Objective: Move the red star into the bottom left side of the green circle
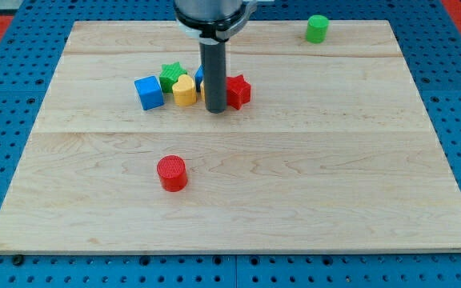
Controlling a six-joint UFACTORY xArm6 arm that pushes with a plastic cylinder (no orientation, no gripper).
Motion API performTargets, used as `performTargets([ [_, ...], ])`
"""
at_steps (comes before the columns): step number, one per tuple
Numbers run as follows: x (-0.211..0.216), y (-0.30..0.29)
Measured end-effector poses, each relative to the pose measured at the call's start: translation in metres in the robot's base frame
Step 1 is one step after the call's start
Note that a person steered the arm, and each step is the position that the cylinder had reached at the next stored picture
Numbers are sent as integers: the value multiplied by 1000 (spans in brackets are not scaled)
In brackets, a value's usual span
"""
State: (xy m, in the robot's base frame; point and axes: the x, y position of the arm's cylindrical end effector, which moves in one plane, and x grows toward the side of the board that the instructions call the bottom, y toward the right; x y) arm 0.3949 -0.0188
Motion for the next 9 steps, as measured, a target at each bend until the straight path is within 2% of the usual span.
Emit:
performTargets([
  [2,-24,37],
  [4,-74,63],
  [6,-114,62],
  [7,-115,26],
  [9,-133,36],
])
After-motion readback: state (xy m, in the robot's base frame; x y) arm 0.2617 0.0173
